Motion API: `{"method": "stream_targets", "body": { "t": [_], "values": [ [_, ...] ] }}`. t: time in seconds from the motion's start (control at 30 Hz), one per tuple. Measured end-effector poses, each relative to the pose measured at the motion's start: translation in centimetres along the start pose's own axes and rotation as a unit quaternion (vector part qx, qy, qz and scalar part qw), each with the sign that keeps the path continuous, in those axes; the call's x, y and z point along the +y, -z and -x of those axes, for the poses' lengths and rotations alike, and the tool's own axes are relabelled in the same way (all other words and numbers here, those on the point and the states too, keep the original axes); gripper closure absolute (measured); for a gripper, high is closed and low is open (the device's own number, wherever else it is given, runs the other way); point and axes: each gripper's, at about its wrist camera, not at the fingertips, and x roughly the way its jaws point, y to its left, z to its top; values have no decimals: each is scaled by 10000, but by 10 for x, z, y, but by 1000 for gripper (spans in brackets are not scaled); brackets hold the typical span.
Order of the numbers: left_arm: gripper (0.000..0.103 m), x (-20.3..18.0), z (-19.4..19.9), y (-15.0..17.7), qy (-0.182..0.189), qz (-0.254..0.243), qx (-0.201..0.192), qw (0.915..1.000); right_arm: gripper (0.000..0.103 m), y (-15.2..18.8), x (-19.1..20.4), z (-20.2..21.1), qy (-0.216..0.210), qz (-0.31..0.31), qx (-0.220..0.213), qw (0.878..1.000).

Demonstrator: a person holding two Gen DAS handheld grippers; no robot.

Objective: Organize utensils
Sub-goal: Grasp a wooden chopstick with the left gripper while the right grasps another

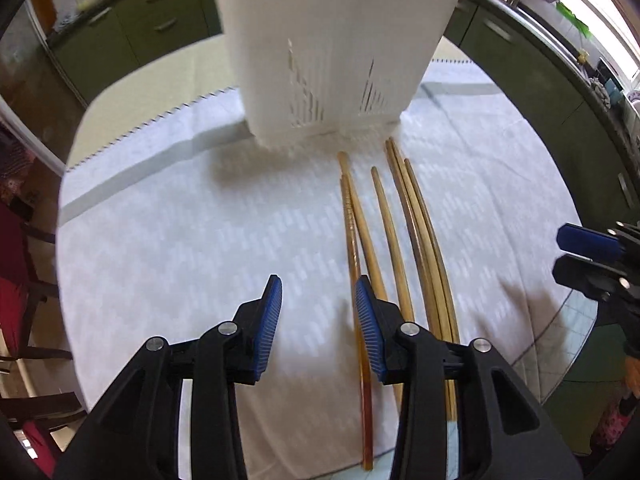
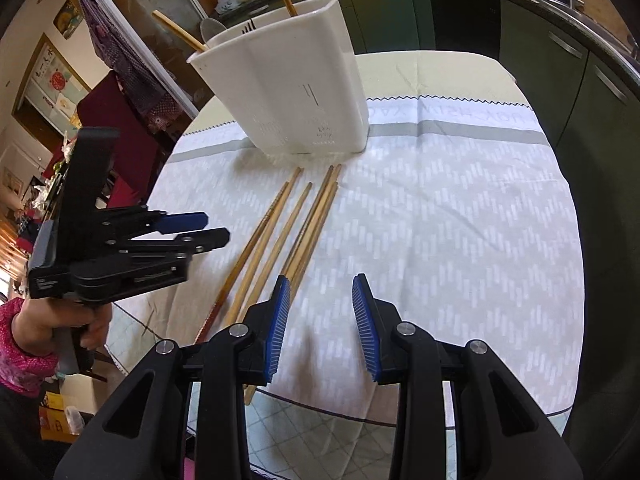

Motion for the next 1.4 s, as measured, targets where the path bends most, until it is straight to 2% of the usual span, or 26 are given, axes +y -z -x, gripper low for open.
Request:
{"method": "stream_targets", "body": {
  "t": [0.4, 0.7, 0.97, 1.03, 1.4],
  "values": [
    [66, -8, -21, -12, 92, -87, 177, 9998, 70, -4, -7, -15, 49, -34, 164, 9998],
    [66, -13, -36, -13, -102, -206, 270, 9994, 70, -10, 0, -31, 120, 26, 304, 9995],
    [66, -2, -36, -8, -192, -195, 245, 9993, 70, -36, 13, -73, 463, 35, 569, 9973],
    [66, 1, -35, -5, -188, -205, 233, 9993, 73, -42, 12, -82, 557, -45, 626, 9965],
    [66, 14, -29, 6, -96, -252, 151, 9995, 74, -48, 20, -105, 820, -74, 773, 9936]
  ]
}}
